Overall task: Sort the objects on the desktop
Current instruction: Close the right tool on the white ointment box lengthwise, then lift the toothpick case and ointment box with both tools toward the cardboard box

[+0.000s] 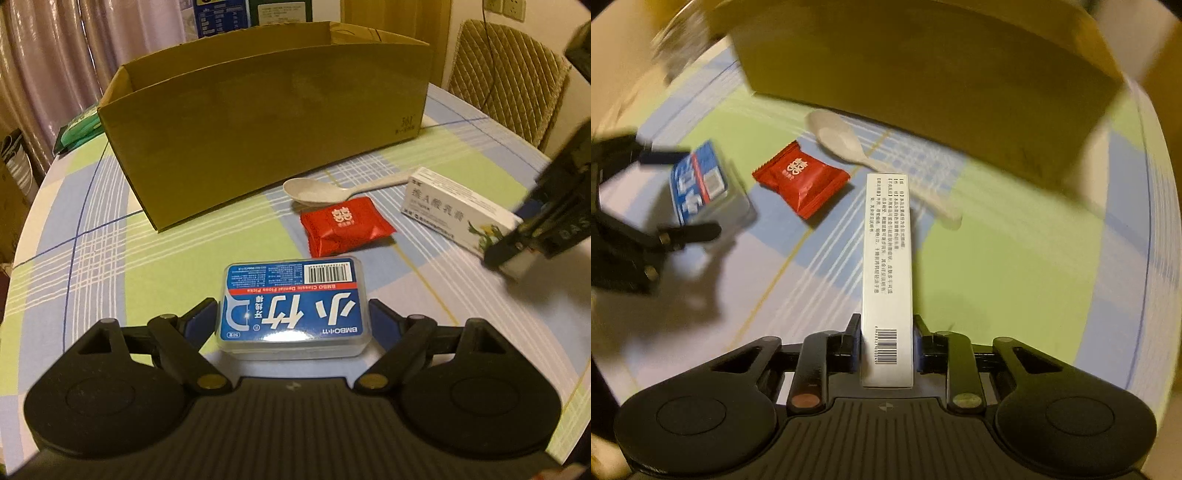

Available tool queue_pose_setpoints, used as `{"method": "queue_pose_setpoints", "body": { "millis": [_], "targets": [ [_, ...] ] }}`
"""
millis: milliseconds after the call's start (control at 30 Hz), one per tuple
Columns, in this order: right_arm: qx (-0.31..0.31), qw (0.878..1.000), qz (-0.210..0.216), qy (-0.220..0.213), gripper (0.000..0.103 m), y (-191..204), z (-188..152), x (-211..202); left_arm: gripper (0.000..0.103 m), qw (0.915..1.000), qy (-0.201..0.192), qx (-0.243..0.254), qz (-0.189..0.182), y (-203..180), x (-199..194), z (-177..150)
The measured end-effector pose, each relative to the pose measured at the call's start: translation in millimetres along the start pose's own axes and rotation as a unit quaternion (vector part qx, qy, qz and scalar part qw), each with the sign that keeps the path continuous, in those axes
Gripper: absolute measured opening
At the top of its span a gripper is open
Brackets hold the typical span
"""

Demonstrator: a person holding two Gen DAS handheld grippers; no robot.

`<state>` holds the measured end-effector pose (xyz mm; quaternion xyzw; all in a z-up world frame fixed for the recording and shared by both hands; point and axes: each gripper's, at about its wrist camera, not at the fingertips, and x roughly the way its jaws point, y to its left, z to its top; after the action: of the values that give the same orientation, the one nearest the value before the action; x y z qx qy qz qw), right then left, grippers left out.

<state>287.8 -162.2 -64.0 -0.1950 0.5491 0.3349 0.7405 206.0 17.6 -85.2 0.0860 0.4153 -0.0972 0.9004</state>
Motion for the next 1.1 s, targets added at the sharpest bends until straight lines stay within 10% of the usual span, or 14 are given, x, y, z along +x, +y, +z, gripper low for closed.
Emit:
{"method": "queue_pose_setpoints", "body": {
  "millis": [200, 367, 1100],
  "targets": [
    [0.129, 0.987, 0.087, -0.035, 0.024, 3.4, -35.2, -12.8, 0.083, 0.9997, -0.003, -0.021, -0.015, -8.3, -9.1, -6.1],
    [0.153, 0.984, 0.034, -0.086, 0.073, 3.2, -45.5, -16.0, 0.083, 0.9992, -0.006, -0.034, -0.023, -12.3, -11.8, -7.8],
    [0.027, 0.985, -0.053, -0.161, 0.074, 43.1, -49.2, -6.9, 0.083, 0.9993, -0.011, -0.024, -0.027, -16.4, -6.2, -5.3]
  ]
}}
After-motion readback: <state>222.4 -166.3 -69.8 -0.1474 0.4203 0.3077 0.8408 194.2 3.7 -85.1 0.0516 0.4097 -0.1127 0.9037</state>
